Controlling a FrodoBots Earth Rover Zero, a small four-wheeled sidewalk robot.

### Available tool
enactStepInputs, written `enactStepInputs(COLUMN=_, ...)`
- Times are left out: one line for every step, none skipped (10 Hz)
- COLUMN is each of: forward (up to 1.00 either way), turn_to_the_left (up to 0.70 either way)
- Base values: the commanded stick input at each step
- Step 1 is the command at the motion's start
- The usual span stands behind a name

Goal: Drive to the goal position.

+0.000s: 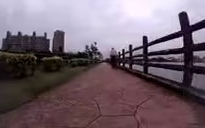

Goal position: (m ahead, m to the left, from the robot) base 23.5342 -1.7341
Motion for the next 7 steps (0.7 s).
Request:
enactStepInputs(forward=1.0, turn_to_the_left=0.0)
enactStepInputs(forward=1.0, turn_to_the_left=0.0)
enactStepInputs(forward=1.0, turn_to_the_left=0.0)
enactStepInputs(forward=1.0, turn_to_the_left=0.0)
enactStepInputs(forward=1.0, turn_to_the_left=0.0)
enactStepInputs(forward=1.0, turn_to_the_left=0.0)
enactStepInputs(forward=1.0, turn_to_the_left=0.0)
